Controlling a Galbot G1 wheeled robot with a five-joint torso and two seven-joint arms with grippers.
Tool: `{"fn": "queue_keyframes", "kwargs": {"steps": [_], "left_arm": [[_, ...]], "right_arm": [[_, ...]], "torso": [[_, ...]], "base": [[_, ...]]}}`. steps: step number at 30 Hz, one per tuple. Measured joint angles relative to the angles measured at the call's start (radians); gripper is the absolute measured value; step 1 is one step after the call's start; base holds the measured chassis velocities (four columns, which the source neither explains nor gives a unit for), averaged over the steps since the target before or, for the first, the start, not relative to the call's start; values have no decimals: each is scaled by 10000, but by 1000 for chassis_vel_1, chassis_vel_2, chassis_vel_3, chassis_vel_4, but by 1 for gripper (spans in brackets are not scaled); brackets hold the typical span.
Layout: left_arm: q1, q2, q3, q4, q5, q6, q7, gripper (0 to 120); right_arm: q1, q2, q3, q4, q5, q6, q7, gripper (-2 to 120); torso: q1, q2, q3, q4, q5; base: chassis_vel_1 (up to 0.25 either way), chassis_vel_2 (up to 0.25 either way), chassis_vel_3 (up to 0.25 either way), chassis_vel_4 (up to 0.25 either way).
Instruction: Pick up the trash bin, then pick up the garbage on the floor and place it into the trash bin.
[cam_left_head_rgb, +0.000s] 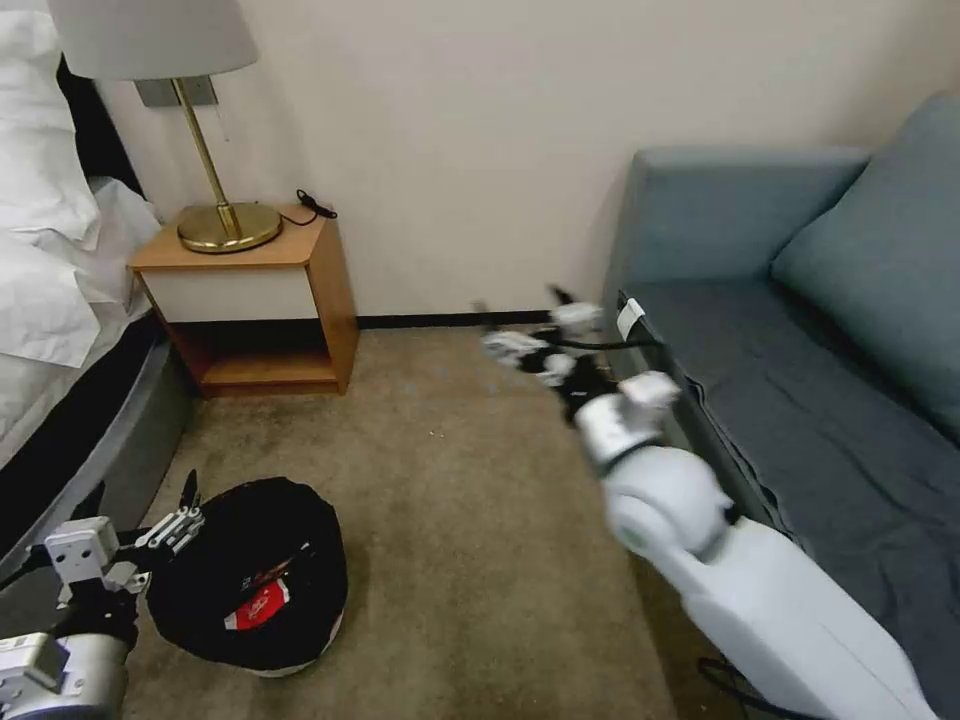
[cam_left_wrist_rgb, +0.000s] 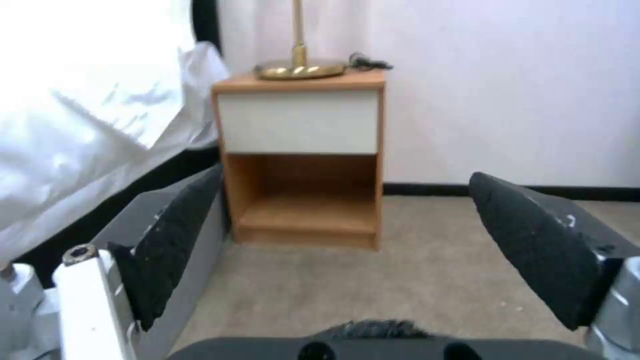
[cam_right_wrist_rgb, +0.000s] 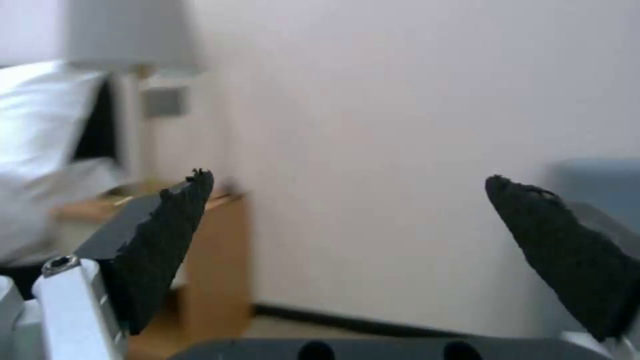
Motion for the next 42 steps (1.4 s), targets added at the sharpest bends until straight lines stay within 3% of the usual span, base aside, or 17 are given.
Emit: {"fn": "queue_keyframes", "kwargs": {"steps": [2, 6, 10, 15, 20, 27, 42], "left_arm": [[-27, 49, 57, 25, 48, -141, 49, 100], [6, 244, 268, 102, 149, -483, 141, 100], [-30, 327, 441, 167, 232, -573, 122, 100], [-157, 446, 788, 222, 511, -483, -436, 100], [-313, 604, 1127, 215, 671, -322, -956, 100], [-596, 862, 1659, 528, 465, -974, -706, 100], [-624, 791, 1877, 390, 595, -946, -933, 100]], "right_arm": [[-681, 284, 600, 363, -512, -27, 44, 100], [-3077, 1536, 1903, 1310, -2267, -77, 143, 100], [-4050, 2283, 2326, 1576, -3121, 63, 136, 100], [-4833, 3179, 2539, 1914, -3622, 89, -36, 100], [-5397, 3400, 2565, 2108, -3892, 244, -164, 100], [-5903, 3540, 2542, 2230, -4000, 432, -306, 100], [-6149, 3605, 2337, 2129, -4009, 598, -317, 100]], "torso": [[0, -1, 0, -1, 0], [-1, -1, 0, -1, -2], [-1, -1, 0, -2, -2], [-1, 0, 1, 3, -4], [-1, 0, 0, 3, -3], [-1, 0, 1, 1, -4], [0, -1, 1, 1, -2]], "base": [[0, 0, 0, 0], [0, 0, 0, 0], [0, 0, 0, 0], [0, 0, 0, 0], [0, 0, 0, 0], [0, 0, 0, 0], [0, 0, 0, 0]]}}
